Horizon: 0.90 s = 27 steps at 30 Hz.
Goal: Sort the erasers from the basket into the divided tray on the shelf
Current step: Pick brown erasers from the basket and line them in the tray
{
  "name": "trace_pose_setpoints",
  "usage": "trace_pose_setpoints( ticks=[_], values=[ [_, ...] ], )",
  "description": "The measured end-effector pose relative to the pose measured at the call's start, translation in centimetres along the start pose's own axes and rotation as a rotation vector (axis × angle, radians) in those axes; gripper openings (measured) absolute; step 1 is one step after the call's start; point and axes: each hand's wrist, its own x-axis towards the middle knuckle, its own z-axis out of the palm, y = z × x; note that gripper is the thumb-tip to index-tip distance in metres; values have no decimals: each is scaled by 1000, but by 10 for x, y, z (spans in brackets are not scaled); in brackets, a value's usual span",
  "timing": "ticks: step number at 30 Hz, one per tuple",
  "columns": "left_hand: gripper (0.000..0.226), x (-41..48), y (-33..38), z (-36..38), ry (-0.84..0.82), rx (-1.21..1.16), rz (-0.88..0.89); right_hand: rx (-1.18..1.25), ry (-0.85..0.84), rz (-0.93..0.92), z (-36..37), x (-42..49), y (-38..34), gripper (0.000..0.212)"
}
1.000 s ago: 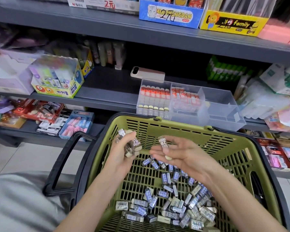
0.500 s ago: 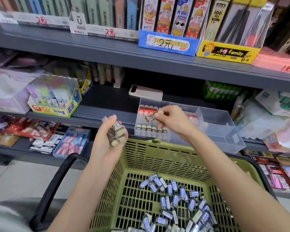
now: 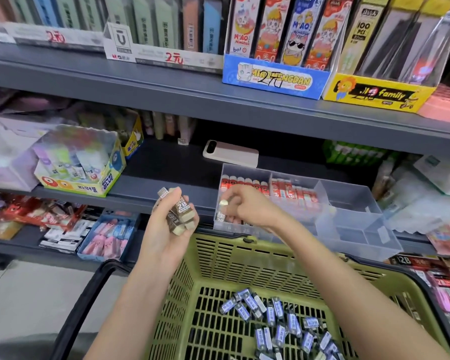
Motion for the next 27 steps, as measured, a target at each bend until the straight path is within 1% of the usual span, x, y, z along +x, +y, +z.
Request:
trace_pose_setpoints(
  ticks=[3, 4, 5, 7, 9, 10, 11, 13, 14, 15, 16, 18, 20, 21, 23, 25, 26, 27],
  values=[
    [21, -1, 0, -3, -15, 6, 0, -80, 185, -8, 13, 4, 5, 14],
    [23, -1, 0, -4, -24, 16, 4, -107, 223, -12, 15, 4, 5, 14],
    [27, -2, -1, -4, -34, 36, 12, -147, 240, -16, 16, 5, 5, 15],
    [35, -2, -2, -4, -58, 92, 34, -225, 225, -6, 16, 6, 3, 12],
    [40, -3, -4, -4, -80, 130, 53, -235, 194, 2, 14, 3, 1, 10],
    [41, -3, -4, -4, -90, 136, 62, -230, 203, -6, 13, 0, 0, 10],
    [40, -3, -5, -5, -96, 134, 70, -229, 250, -40, 12, -5, -2, 9],
    [40, -3, -5, -6, -94, 132, 87, -137, 383, -180, 13, -21, -9, 17],
    [42, -3, -5, -6, -96, 141, 100, -27, 397, -254, 15, -30, -14, 21],
    [44, -3, -5, -6, -101, 156, 118, 72, 356, -308, 19, -40, -21, 19],
    [45, -3, -6, -6, -108, 170, 140, 113, 304, -328, 24, -48, -28, 19],
    [46, -4, -8, -5, -105, 183, 184, 28, 263, -304, 35, -57, -35, 24],
    [48, -5, -9, -5, -109, 196, 209, -75, 307, -291, 41, -58, -39, 19],
    [50, -5, -9, -5, -120, 201, 213, -77, 323, -290, 41, -58, -40, 13],
    [51, -5, -8, -6, -147, 191, 202, 18, 307, -265, 38, -59, -41, 6],
    [51, -5, -8, -6, -145, 167, 177, 200, 302, -207, 26, -61, -35, 12],
    [52, -5, -8, -6, -131, 152, 164, 253, 334, -173, 17, -61, -31, 14],
    [53, -5, -8, -6, -118, 137, 154, 250, 381, -137, 6, -61, -25, 15]
  ],
)
